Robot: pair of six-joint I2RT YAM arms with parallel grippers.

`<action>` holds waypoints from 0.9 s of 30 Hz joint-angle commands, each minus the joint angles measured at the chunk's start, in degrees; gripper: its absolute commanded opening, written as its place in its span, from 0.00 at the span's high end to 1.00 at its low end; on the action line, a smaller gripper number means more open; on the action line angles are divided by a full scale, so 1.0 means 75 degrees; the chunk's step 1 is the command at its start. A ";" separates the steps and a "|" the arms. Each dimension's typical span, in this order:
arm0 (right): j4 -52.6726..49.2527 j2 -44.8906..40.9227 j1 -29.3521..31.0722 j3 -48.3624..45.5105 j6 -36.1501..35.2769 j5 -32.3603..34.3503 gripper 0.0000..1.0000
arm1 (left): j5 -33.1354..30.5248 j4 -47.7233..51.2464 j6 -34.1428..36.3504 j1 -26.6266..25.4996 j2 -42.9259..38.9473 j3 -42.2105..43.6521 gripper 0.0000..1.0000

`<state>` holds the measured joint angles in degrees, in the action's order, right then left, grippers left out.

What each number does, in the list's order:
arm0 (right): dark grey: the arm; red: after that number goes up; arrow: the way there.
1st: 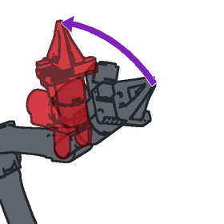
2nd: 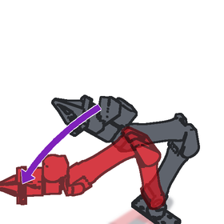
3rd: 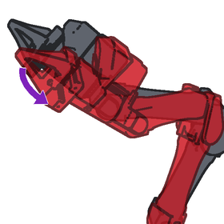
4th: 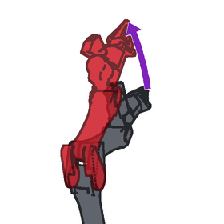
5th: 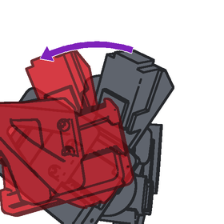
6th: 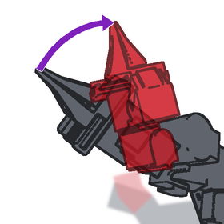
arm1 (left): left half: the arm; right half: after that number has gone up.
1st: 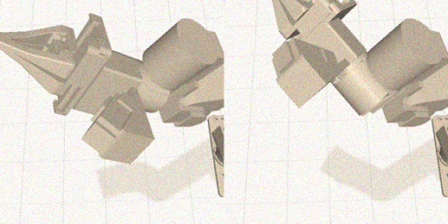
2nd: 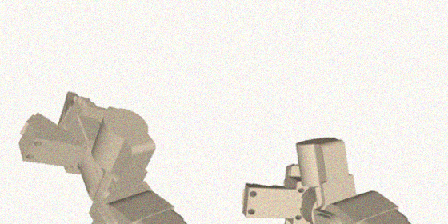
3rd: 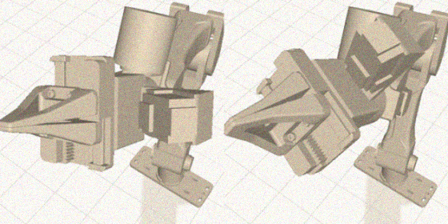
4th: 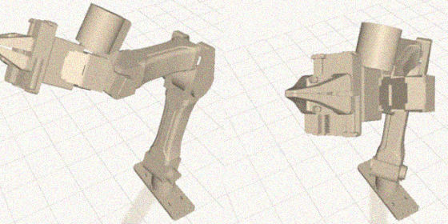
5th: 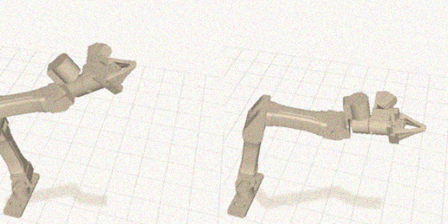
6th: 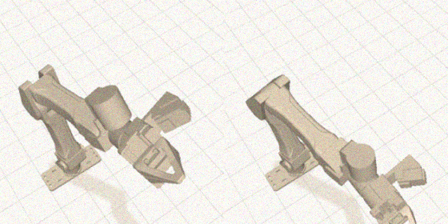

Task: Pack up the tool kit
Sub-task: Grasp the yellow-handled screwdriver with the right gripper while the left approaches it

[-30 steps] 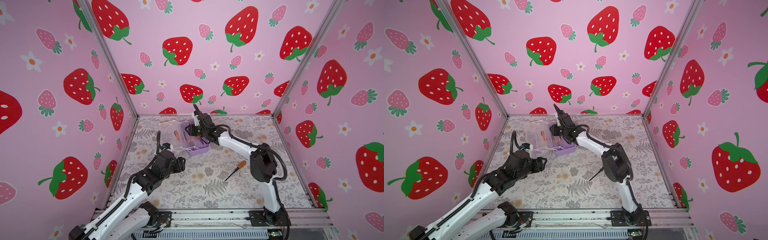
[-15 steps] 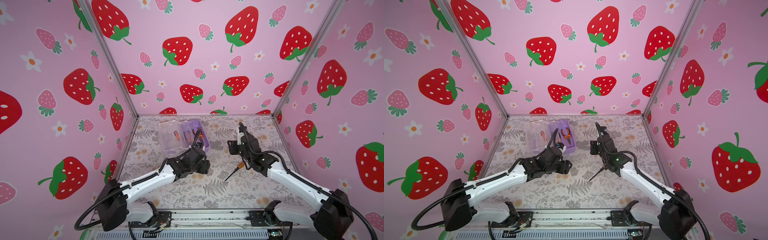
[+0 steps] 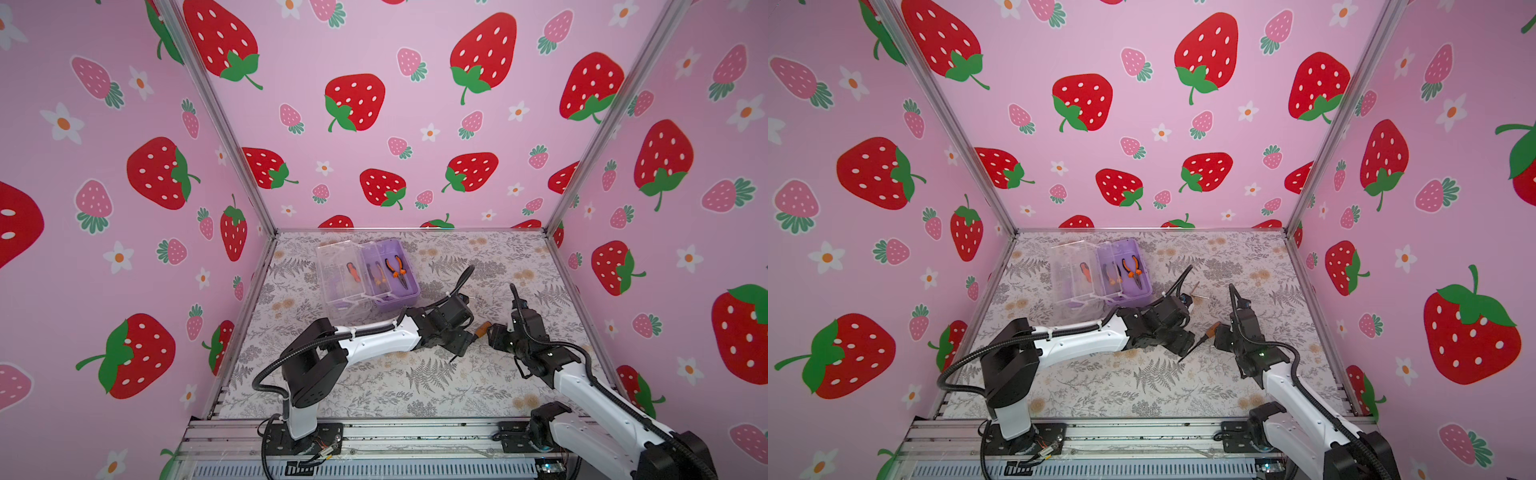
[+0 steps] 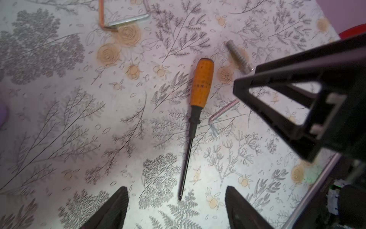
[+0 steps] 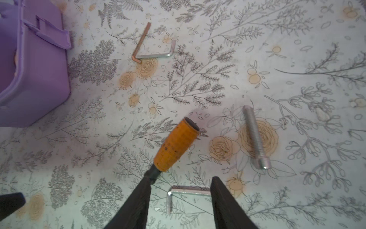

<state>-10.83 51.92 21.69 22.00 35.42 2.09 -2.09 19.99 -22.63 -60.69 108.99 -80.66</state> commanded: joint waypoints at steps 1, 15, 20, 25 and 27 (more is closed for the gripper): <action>-0.0024 -0.0362 -0.0465 -0.0271 0.0097 -0.0583 0.41 | 0.0037 0.0271 0.0376 -0.0110 0.0709 -0.0986 0.20; 0.1885 0.0957 -0.1684 -0.0605 -0.0023 -0.3078 0.44 | 0.0255 0.0710 0.0309 -0.0149 0.1862 -0.2175 0.34; 0.2279 0.1738 -0.1618 -0.0401 -0.0071 -0.3196 0.39 | 0.0334 0.0481 0.0024 -0.0020 0.1403 -0.1594 0.33; 0.2461 0.2829 -0.1451 0.0192 -0.0187 -0.3027 0.38 | 0.0280 0.0249 -0.0186 0.0155 0.0691 -0.0849 0.32; 0.2195 0.3296 -0.1300 0.0637 -0.0353 -0.2788 0.39 | 0.0192 0.0230 -0.0251 0.0227 0.0369 -0.0512 0.32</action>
<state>5.52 73.60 10.68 23.22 34.28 -20.38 0.12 22.61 -23.07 -59.75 115.02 -86.59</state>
